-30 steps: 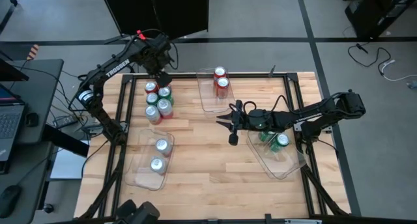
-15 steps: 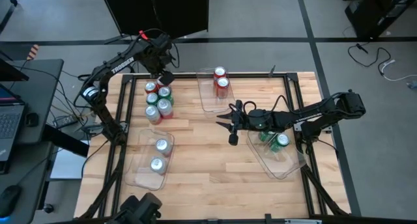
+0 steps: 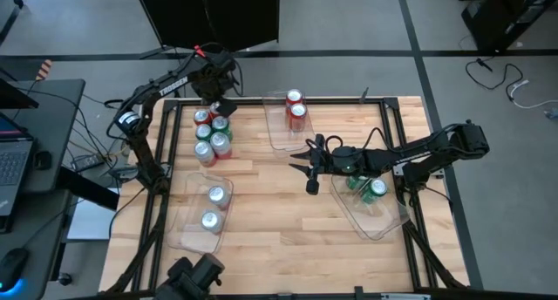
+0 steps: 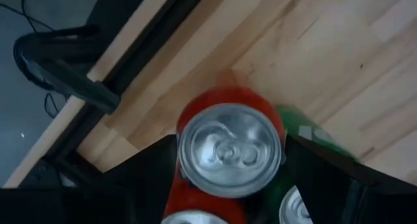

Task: Sort soda cans
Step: Put the orange soda can into the top transparent bin

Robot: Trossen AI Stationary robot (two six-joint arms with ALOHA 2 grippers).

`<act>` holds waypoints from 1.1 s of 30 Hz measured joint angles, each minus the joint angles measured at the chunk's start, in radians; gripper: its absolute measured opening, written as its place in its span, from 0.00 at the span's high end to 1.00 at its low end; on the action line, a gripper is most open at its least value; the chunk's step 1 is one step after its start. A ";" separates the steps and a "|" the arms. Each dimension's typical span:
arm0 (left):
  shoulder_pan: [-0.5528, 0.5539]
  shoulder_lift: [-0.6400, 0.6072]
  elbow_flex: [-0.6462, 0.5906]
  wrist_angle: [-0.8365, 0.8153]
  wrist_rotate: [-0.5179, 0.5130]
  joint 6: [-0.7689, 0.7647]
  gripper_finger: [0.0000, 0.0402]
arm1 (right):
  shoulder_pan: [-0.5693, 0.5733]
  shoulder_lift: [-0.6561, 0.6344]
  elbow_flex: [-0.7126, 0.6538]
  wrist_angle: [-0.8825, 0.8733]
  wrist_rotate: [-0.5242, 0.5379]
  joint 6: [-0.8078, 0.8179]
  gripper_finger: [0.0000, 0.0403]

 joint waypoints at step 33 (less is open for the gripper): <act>0.018 0.000 0.000 -0.017 0.040 -0.055 0.28 | 0.001 0.000 0.000 -0.014 -0.001 0.010 0.68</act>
